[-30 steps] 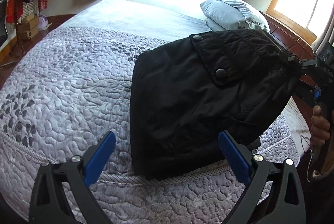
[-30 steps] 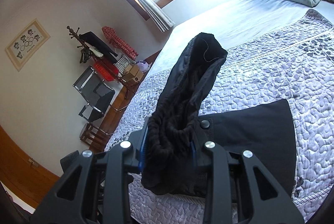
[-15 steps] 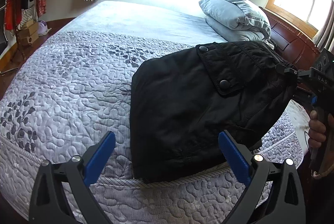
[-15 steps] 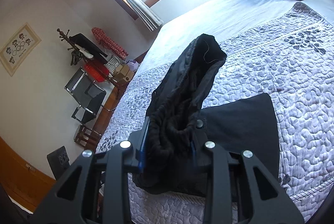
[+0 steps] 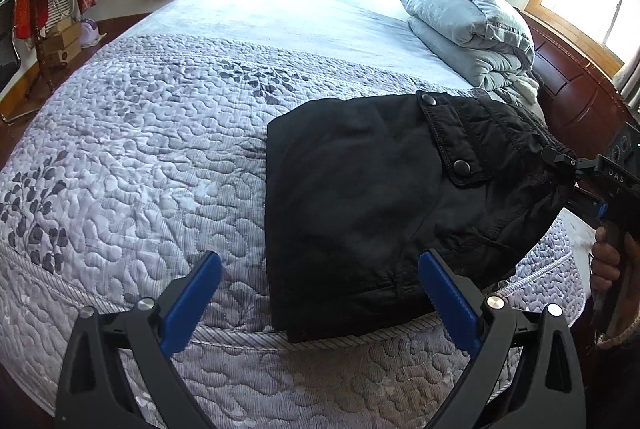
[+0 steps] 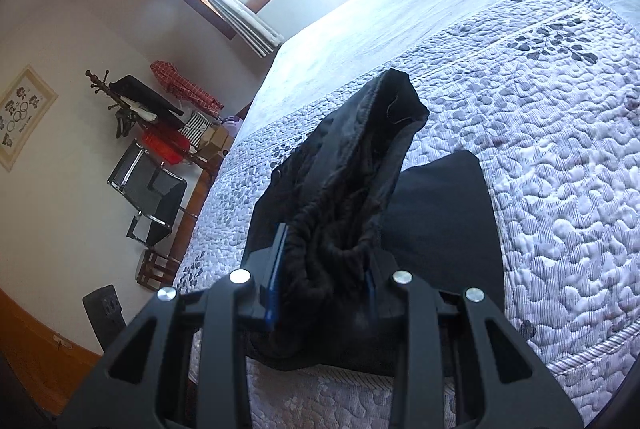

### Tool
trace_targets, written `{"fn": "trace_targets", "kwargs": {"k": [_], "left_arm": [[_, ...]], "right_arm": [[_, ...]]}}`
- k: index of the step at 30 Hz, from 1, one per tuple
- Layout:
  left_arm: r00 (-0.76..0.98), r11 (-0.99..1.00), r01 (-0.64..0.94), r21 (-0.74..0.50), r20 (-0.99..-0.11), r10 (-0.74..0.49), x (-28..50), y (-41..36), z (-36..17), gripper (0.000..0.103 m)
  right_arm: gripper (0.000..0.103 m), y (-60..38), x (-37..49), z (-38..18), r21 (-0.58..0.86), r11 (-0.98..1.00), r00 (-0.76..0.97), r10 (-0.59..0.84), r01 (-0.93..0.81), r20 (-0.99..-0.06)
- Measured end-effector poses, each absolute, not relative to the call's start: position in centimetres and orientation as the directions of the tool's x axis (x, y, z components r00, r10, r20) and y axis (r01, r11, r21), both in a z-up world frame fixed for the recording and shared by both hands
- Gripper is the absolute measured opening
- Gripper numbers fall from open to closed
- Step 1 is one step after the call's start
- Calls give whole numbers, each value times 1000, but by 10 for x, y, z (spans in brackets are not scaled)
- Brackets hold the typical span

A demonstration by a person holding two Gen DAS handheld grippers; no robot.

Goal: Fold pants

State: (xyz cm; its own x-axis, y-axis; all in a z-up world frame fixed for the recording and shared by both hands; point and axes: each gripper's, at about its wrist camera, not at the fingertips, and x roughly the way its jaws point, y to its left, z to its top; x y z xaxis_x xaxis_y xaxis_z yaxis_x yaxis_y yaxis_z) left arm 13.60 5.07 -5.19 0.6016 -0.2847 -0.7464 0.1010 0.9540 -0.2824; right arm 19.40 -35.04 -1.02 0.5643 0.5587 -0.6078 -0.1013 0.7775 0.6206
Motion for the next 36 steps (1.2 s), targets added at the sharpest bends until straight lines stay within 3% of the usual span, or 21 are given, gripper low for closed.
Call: {"fn": "trace_targets", "kwargs": {"k": [36], "left_arm": [[502, 951, 77, -298, -813, -295, 148, 33, -89, 99]], "right_arm": [[36, -394, 178, -114, 699, 709, 516, 566, 93, -643]]}}
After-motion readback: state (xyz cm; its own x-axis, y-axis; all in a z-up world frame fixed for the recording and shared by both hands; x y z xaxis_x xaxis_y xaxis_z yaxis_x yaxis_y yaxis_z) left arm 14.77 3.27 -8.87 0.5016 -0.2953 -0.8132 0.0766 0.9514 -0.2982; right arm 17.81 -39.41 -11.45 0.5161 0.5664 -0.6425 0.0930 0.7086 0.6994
